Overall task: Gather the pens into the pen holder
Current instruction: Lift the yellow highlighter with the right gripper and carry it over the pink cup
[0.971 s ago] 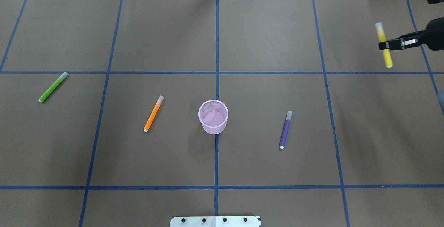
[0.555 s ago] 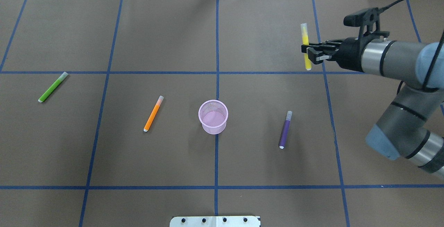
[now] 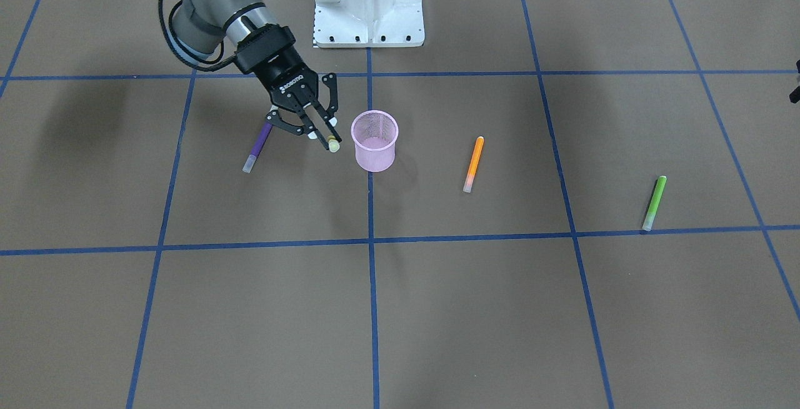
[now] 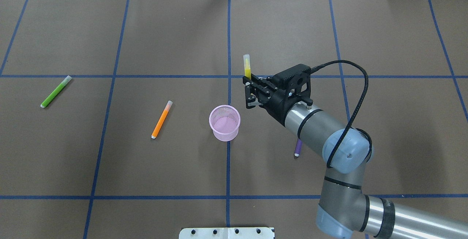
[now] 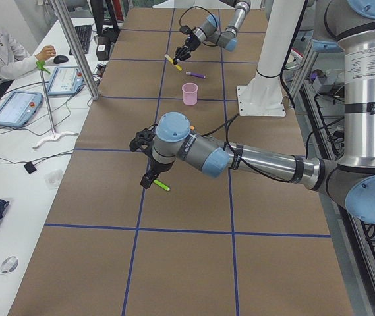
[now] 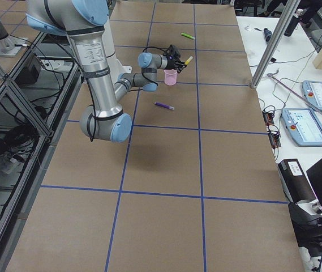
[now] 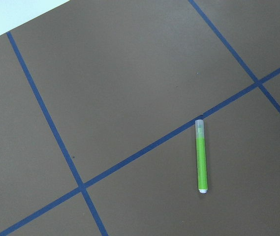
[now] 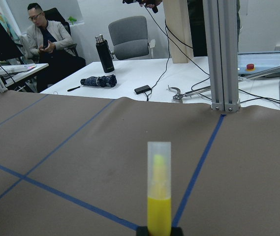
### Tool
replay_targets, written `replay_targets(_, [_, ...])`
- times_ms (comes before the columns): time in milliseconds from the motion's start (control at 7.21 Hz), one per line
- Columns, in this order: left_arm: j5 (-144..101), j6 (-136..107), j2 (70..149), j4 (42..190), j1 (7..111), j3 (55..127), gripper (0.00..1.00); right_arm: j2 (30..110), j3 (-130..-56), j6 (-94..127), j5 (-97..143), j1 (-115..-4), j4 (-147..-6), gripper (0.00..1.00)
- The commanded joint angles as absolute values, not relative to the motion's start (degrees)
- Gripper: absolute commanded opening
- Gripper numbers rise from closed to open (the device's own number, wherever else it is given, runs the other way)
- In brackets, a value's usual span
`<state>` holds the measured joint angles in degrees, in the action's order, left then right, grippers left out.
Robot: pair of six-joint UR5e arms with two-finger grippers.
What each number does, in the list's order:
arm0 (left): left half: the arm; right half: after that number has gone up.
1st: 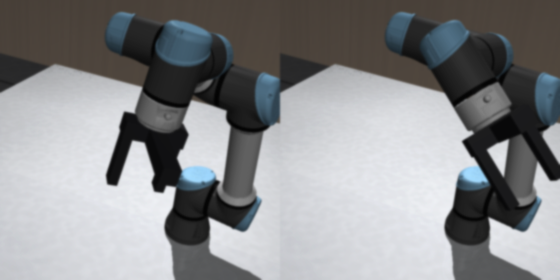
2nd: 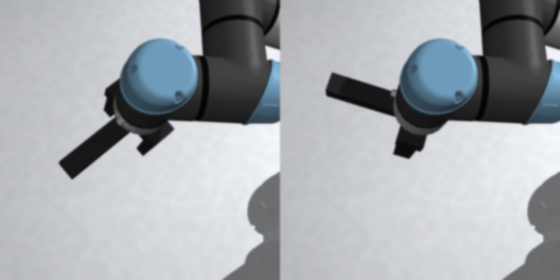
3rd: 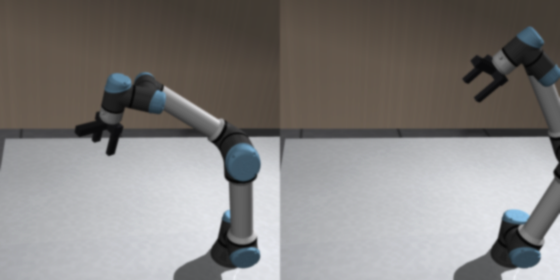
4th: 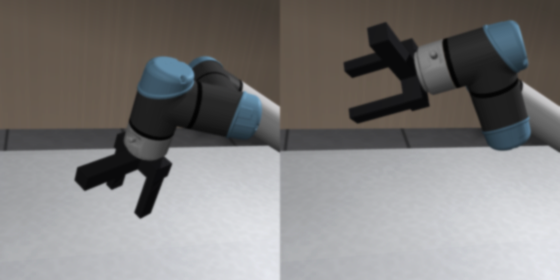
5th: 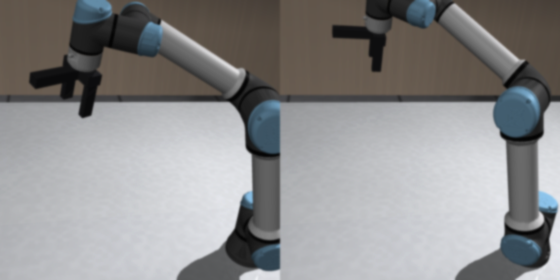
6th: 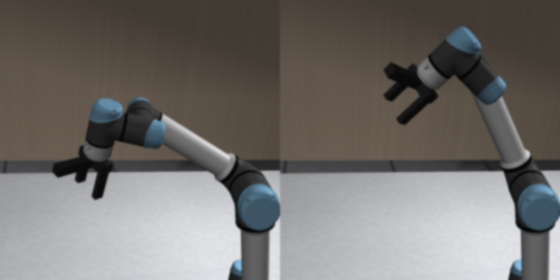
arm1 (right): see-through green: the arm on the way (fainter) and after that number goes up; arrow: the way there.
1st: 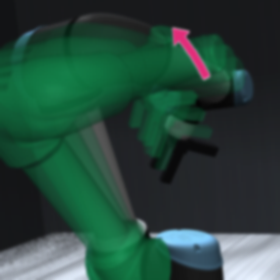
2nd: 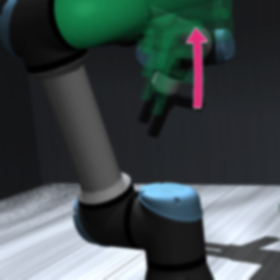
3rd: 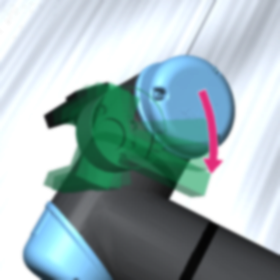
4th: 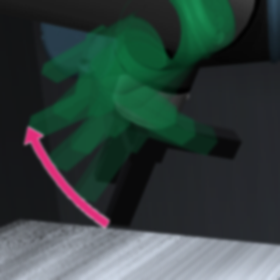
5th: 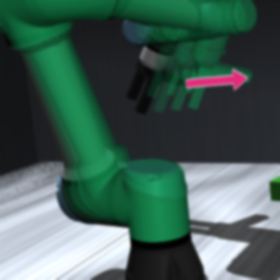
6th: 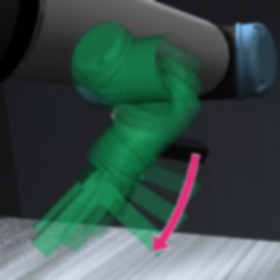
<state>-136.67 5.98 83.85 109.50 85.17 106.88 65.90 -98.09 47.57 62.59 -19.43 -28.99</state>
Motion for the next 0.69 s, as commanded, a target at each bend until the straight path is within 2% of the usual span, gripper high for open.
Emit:
replay_targets(0, [-136.67,5.98,83.85,109.42,84.99,106.79,1.00,61.89,-94.33,47.64,54.26,-14.78,-29.18,0.00])
replay_targets(277, [-136.67,5.98,83.85,109.42,84.90,106.70,1.00,60.38,-91.24,47.81,49.33,-12.58,-29.18,0.00])
replay_targets(416, [-136.67,5.98,83.85,109.42,84.90,106.70,1.00,59.86,-91.23,47.90,48.09,-11.87,-29.09,0.28])
replay_targets(555, [-136.67,5.98,83.85,109.42,84.99,106.70,1.00,59.94,-91.23,47.90,47.12,-11.26,-29.61,0.99])
